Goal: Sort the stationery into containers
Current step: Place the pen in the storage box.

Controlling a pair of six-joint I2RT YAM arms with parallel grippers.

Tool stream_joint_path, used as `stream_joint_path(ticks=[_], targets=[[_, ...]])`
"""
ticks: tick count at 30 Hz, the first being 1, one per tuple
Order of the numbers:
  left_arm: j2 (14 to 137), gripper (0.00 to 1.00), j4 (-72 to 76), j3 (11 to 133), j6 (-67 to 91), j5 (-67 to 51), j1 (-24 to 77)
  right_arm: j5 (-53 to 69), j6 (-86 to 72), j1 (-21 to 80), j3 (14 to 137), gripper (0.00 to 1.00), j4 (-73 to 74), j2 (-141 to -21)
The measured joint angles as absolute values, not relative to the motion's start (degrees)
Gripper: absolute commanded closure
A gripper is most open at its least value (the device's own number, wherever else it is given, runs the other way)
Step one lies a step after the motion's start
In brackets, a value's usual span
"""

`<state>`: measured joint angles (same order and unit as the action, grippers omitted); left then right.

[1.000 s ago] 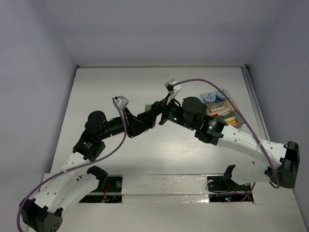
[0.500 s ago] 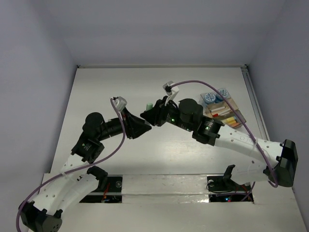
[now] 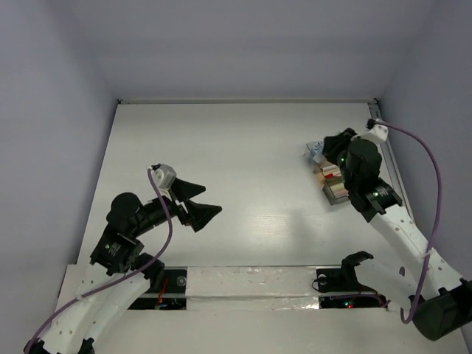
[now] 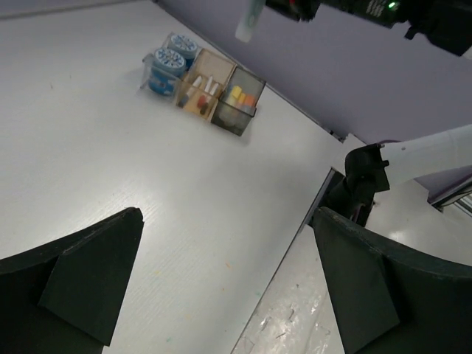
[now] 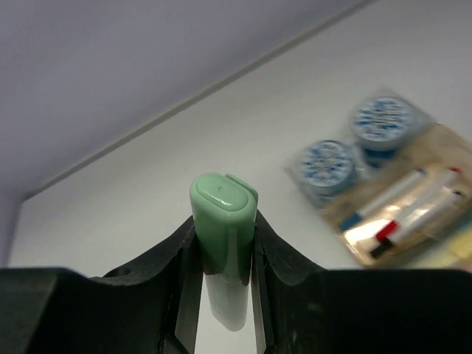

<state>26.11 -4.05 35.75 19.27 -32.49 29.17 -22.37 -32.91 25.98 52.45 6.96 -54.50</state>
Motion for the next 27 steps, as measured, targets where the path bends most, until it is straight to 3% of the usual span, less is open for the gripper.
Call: stream_joint_path(ticks=[8,18,22,25,27], targets=[[17.89,0.01,-4.69,35.33,18.28,-29.34,30.09,-24.27,-34.59,5.3,43.59,1.0,15.49,-53.69],[14.7,0.01,-6.85,35.27,18.28,-25.61,33.08,-22.24,-36.51,0.86,39.03,1.0,17.43,-59.79],[14.09,0.01,-7.2,35.27,18.28,-24.95,33.56,-21.76,-37.87,0.4,38.04,0.95,17.3,-61.47],[13.74,0.01,-7.22,35.27,18.28,-24.8,33.82,-21.45,-38.61,0.14,37.39,0.85,17.1,-61.78],[13.65,0.01,-7.2,35.27,18.28,-24.6,34.09,-21.37,-38.92,-0.03,37.26,0.72,16.99,-61.8]])
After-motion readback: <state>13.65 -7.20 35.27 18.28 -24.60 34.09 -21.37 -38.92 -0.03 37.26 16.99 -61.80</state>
